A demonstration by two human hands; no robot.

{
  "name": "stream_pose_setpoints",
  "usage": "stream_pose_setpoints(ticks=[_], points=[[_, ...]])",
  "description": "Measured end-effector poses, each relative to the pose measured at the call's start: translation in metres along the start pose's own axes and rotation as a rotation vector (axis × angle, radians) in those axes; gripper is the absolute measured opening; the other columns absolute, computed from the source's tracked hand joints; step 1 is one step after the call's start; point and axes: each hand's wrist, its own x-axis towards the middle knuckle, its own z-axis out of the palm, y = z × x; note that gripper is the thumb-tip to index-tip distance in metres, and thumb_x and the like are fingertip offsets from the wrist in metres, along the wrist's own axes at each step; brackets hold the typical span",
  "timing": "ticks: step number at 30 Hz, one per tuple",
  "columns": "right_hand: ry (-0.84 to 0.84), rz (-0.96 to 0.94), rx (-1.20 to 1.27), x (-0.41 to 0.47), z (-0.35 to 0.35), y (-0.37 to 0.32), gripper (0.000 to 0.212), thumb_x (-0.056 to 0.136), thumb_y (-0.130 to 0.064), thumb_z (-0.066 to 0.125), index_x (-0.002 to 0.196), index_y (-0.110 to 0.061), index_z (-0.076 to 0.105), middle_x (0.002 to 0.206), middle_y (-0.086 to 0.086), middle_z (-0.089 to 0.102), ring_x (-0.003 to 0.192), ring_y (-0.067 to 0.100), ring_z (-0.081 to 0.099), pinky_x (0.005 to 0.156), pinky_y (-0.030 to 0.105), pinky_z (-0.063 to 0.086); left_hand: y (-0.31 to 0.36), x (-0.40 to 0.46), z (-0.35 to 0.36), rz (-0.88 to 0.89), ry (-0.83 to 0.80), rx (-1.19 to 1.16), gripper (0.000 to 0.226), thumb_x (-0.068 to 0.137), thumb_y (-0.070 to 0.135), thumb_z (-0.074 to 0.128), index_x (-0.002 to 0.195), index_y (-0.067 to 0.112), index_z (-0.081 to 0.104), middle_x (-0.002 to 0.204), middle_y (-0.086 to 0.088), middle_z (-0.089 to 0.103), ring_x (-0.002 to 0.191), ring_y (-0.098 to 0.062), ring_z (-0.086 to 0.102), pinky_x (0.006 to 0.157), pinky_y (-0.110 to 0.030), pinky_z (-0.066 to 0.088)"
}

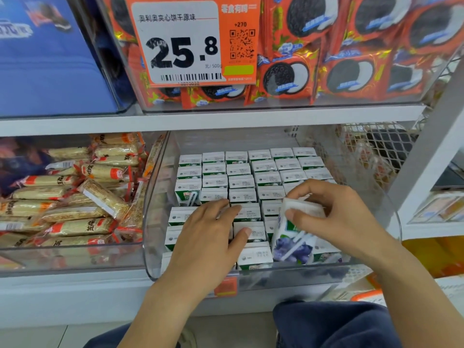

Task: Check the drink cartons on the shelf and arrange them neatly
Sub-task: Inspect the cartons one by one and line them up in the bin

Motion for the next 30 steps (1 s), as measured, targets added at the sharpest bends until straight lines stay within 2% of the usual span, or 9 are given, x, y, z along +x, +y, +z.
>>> stream_pose_setpoints(ticks=[3, 5, 7, 9, 11, 15, 21, 27, 30], points=[[0.154, 0.009, 0.174, 0.004, -0.003, -0.003, 0.016, 0.068, -0.044, 0.076, 0.075, -0.031, 0.07, 0.066, -0.007, 0.067, 0.057, 0.005, 0.059, 0.052, 0.014, 0.046, 0.0, -0.001, -0.001, 0.013, 0.013, -0.01, 0.053, 0.095, 0.053, 0.039, 0.144, 0.033, 0.038, 0.15, 0.012, 0.032, 0.137, -0.008, 0.024, 0.111, -0.021, 0.015], [0.228, 0.077, 0.353, 0.008, -0.002, -0.004, 0.012, 0.068, -0.04, 0.075, 0.067, -0.028, 0.072, 0.059, -0.009, 0.063, 0.053, 0.004, 0.056, 0.051, 0.014, 0.045, 0.004, -0.001, -0.004, 0.027, 0.08, -0.079, 0.045, 0.095, 0.045, 0.047, 0.137, 0.03, 0.049, 0.141, 0.011, 0.047, 0.13, -0.009, 0.038, 0.104, -0.02, 0.027], [0.244, 0.187, 0.5, 0.012, 0.003, -0.004, 0.019, 0.069, -0.035, 0.071, 0.055, -0.022, 0.068, 0.054, -0.008, 0.06, 0.05, 0.006, 0.055, 0.048, 0.017, 0.046, 0.009, -0.001, -0.01, 0.003, 0.192, -0.258, 0.035, 0.095, 0.042, 0.05, 0.127, 0.03, 0.059, 0.124, 0.016, 0.059, 0.118, -0.005, 0.05, 0.094, -0.017, 0.036], [0.231, 0.271, 0.567, 0.014, 0.01, -0.004, 0.027, 0.075, -0.029, 0.068, 0.05, -0.02, 0.063, 0.053, -0.005, 0.059, 0.051, 0.008, 0.058, 0.049, 0.02, 0.049, 0.012, -0.002, -0.014, -0.028, 0.24, -0.473, 0.034, 0.094, 0.052, 0.046, 0.123, 0.038, 0.059, 0.116, 0.028, 0.06, 0.113, 0.007, 0.051, 0.091, -0.012, 0.041], [0.207, 0.321, 0.634, 0.015, 0.018, -0.005, 0.02, 0.068, -0.032, 0.07, 0.057, -0.017, 0.062, 0.06, -0.001, 0.064, 0.057, 0.011, 0.063, 0.053, 0.023, 0.053, 0.016, -0.004, -0.018, -0.027, 0.225, -0.607, 0.04, 0.086, 0.065, 0.046, 0.121, 0.047, 0.055, 0.115, 0.033, 0.059, 0.113, 0.012, 0.05, 0.09, -0.009, 0.04], [0.176, 0.37, 0.73, 0.015, 0.036, -0.006, 0.039, 0.062, -0.039, 0.071, 0.083, -0.006, 0.067, 0.077, 0.008, 0.071, 0.071, 0.018, 0.069, 0.06, 0.027, 0.057, 0.022, -0.006, -0.02, 0.01, 0.171, -0.578, 0.055, 0.069, 0.07, 0.058, 0.121, 0.06, 0.042, 0.121, 0.037, 0.049, 0.114, 0.011, 0.047, 0.089, -0.006, 0.038], [0.128, 0.338, 0.782, 0.015, 0.046, -0.01, 0.046, 0.067, -0.04, 0.07, 0.093, -0.002, 0.067, 0.083, 0.009, 0.071, 0.078, 0.019, 0.069, 0.066, 0.026, 0.057, 0.019, -0.005, -0.014, 0.058, 0.256, -0.509, 0.062, 0.069, 0.04, 0.077, 0.122, 0.051, 0.046, 0.112, 0.026, 0.055, 0.101, 0.004, 0.055, 0.081, -0.012, 0.045], [0.046, 0.273, 0.828, 0.016, 0.045, -0.014, 0.053, 0.071, -0.04, 0.069, 0.106, -0.001, 0.067, 0.097, 0.015, 0.071, 0.088, 0.023, 0.068, 0.073, 0.03, 0.058, 0.019, -0.005, -0.016, 0.031, 0.364, -0.589, 0.052, 0.067, 0.031, 0.075, 0.112, 0.045, 0.055, 0.108, 0.018, 0.061, 0.098, 0.001, 0.06, 0.08, -0.013, 0.048], [-0.006, 0.256, 0.831, 0.015, 0.044, -0.016, 0.049, 0.071, -0.035, 0.076, 0.111, -0.008, 0.068, 0.099, 0.009, 0.072, 0.088, 0.02, 0.067, 0.067, 0.026, 0.056, 0.019, -0.004, -0.018, 0.013, 0.396, -0.644, 0.052, 0.066, 0.028, 0.077, 0.109, 0.045, 0.054, 0.104, 0.014, 0.063, 0.095, -0.002, 0.061, 0.079, -0.014, 0.049]])
